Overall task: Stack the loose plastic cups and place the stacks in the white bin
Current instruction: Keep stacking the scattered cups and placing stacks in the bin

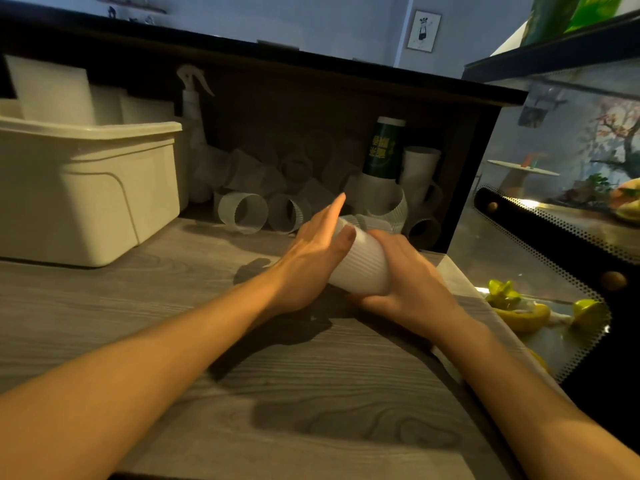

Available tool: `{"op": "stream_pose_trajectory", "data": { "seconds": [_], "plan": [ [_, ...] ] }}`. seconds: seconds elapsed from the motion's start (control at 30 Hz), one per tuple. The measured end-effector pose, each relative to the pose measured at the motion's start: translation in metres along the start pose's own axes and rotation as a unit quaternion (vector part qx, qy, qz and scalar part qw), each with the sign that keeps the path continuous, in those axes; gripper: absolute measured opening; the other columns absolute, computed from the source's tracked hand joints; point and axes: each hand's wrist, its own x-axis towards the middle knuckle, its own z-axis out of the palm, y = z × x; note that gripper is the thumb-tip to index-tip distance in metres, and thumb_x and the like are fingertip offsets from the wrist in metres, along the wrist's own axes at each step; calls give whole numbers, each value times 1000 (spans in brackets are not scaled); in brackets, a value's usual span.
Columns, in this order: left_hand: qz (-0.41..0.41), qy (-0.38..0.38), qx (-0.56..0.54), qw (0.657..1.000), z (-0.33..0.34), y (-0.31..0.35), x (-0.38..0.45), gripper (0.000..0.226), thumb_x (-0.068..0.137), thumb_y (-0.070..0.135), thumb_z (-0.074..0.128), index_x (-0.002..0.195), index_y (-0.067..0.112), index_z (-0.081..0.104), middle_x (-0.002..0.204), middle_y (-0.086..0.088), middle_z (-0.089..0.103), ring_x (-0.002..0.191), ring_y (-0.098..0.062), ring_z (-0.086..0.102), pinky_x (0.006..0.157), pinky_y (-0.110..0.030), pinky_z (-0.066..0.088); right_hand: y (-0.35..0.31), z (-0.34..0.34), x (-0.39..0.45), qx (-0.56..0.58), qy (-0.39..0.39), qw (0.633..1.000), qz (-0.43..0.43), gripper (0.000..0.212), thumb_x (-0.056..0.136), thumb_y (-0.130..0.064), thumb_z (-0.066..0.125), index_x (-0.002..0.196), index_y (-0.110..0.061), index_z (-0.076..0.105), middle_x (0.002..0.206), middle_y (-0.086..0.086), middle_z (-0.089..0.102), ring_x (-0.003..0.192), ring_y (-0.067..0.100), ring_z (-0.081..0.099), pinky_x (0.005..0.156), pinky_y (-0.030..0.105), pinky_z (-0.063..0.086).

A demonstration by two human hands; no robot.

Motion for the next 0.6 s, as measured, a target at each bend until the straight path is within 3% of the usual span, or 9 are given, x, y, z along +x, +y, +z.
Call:
{"op": "stream_pose_trajectory", "data": {
  "seconds": [0.13, 0.27, 0.37, 0.6],
  "plan": [
    [-9, 69, 11, 998, -2, -10, 3, 74, 92, 69, 21, 155, 34, 9, 162, 10, 13, 146, -5, 10, 118, -38, 15, 8, -8, 1, 18, 38, 997, 69, 97, 71, -45, 78, 144, -39, 14, 125, -2, 37, 105, 16, 47, 84, 40, 51],
    [-25, 125, 106, 986, -8, -22, 14, 58, 101, 50, 39, 152, 23, 28, 157, 5, 26, 144, -11, 22, 114, -31, 21, 22, -19, -3, 34, 99, 985, 138, 90, 65, -64, 72, 136, -41, 22, 117, -4, 43, 101, 19, 51, 82, 47, 54],
    [-8, 121, 162, 979, -8, -26, 24, 64, 97, 49, 49, 150, 20, 32, 154, 2, 30, 142, -16, 25, 111, -31, 23, 30, -21, -7, 53, 126, 972, 189, 93, 57, -82, 60, 133, -40, 27, 120, -2, 50, 103, 22, 55, 81, 50, 56],
    [-1, 69, 364, 929, -1, -23, 65, 86, 88, 68, 49, 155, 22, 21, 161, -3, 20, 147, -23, 16, 116, -44, 23, 37, -22, -6, -10, 116, 969, 219, 80, 71, -69, 67, 131, -28, 35, 116, 1, 55, 102, 26, 57, 76, 38, 48]
  ]
}}
